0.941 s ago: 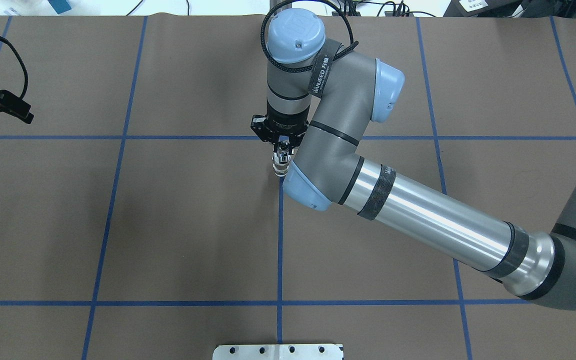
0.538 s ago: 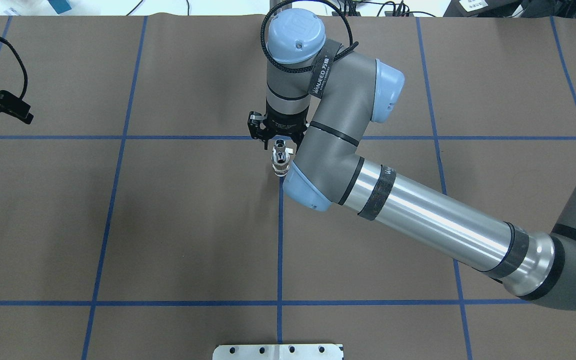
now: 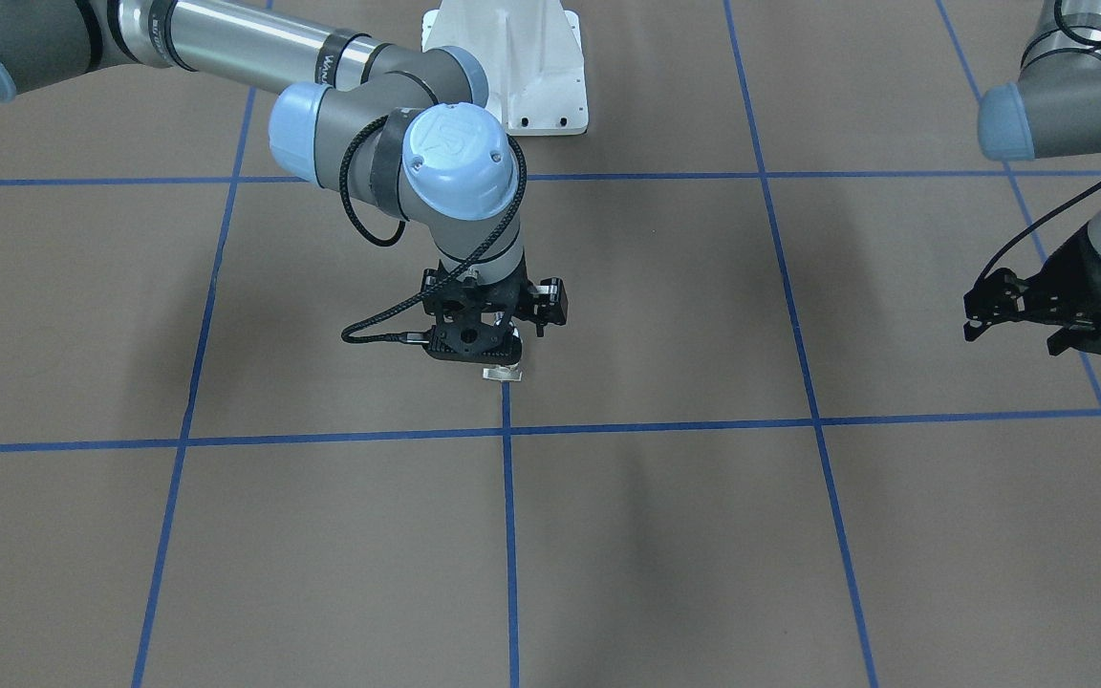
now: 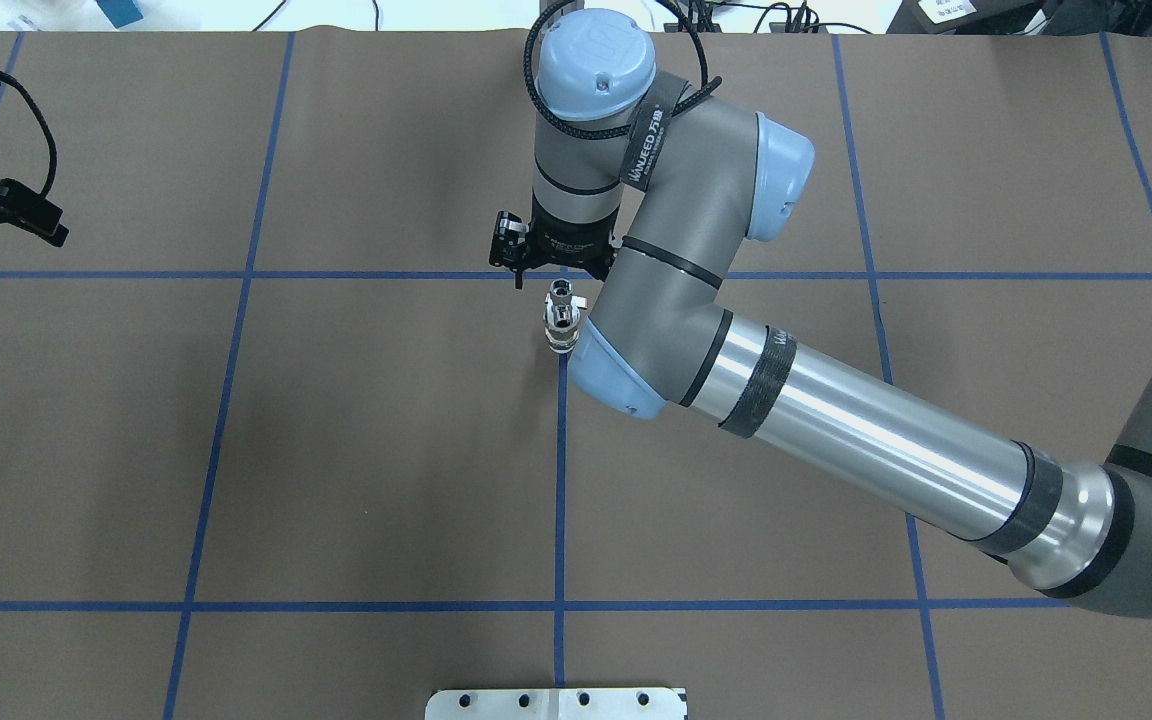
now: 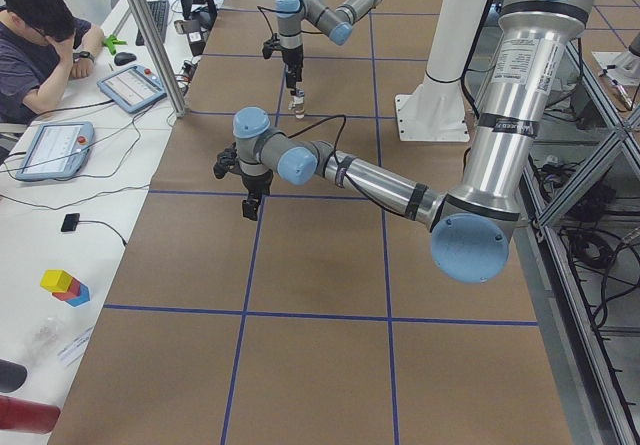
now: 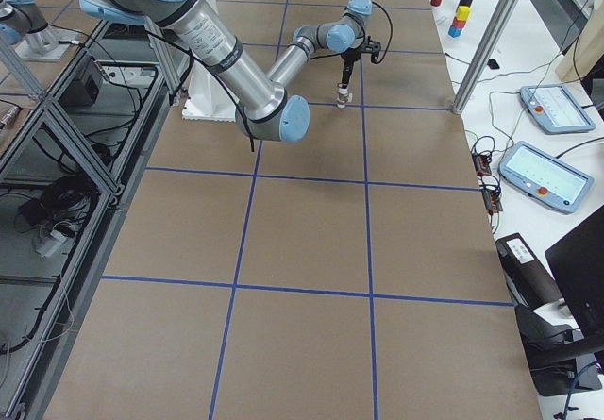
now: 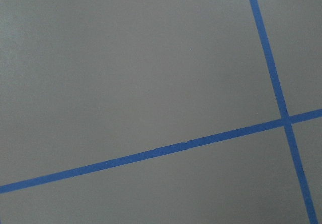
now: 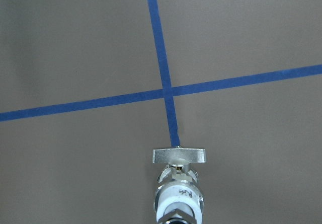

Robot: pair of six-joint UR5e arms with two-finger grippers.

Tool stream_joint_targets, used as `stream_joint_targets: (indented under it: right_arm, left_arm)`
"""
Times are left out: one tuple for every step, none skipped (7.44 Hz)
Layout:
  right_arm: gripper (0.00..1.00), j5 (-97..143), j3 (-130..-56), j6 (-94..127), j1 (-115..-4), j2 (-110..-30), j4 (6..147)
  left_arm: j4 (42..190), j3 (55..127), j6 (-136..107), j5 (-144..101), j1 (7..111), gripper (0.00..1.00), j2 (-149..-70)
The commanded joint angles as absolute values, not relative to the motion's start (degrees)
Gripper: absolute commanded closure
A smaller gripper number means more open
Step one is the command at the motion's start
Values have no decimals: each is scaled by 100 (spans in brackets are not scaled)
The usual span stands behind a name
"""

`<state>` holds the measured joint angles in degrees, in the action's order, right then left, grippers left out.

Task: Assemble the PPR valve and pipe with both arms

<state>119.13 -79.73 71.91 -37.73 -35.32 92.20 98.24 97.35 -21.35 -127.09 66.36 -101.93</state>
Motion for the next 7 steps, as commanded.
stream_joint_targets:
  right_arm:
    - [1, 12031, -8836, 7207, -4059, -3777, 9673]
    - [1, 12058, -9590, 7111, -4174, -4032, 10303]
    - [1, 12067, -10215, 6806, -4392, -4304, 10962]
    - [1, 12059, -10726, 5776, -4830, -4742, 11604]
    - [1, 12076, -11027, 4652, -5382, -5312, 11863]
    - [1, 12398, -11100, 3518, -5962, -5935, 11813]
    - [1, 12688, -11057, 2271, -6655, -6507, 11813]
  left_arm:
    - [9826, 9773, -2127, -12718, 6644, 0, -10204]
    - [9826, 9800, -2118, -12718, 6662, 0, -10187]
    - [9835, 9809, -2057, -12718, 6671, 0, -10152]
    - [9835, 9878, -2031, -12735, 6688, 0, -10064]
    - [9844, 9992, -1882, -12744, 6715, 0, -9907]
    - [9861, 9984, -1324, -12753, 6976, 0, -9783]
    - [9861, 9976, -962, -12762, 7257, 0, -9608]
